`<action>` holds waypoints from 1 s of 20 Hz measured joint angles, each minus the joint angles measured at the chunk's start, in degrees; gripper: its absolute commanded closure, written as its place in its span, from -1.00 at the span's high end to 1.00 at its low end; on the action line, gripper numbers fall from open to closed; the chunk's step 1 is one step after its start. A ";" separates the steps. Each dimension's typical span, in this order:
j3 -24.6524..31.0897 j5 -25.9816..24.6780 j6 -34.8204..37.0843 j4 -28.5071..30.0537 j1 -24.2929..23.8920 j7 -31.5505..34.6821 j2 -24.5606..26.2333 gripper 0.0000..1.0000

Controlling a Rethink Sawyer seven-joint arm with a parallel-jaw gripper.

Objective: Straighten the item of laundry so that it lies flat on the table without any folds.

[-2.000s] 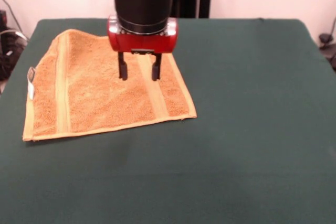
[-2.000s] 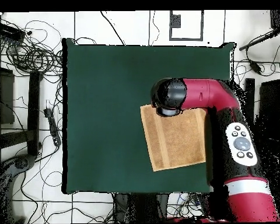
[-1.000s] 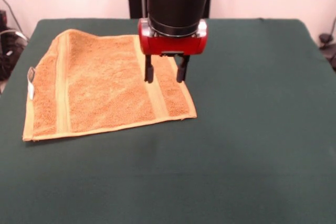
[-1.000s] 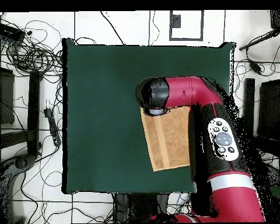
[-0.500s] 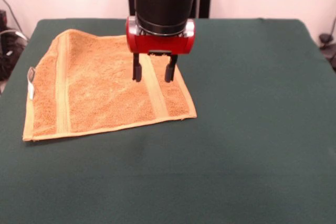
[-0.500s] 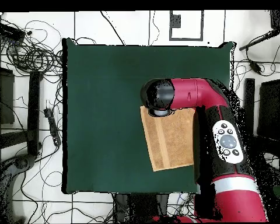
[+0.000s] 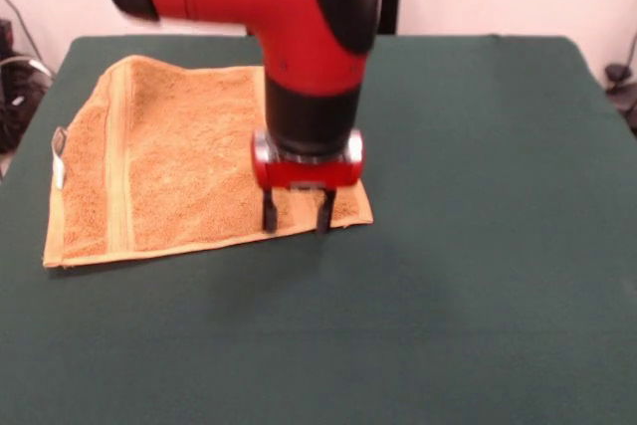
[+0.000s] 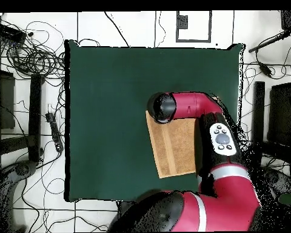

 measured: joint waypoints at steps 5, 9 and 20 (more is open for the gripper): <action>-2.42 1.79 -0.46 -2.03 1.99 0.00 1.19 1.00; -3.98 2.49 -0.13 -2.91 3.36 0.00 1.58 1.00; -6.31 5.07 -0.08 -3.44 4.82 0.00 2.05 1.00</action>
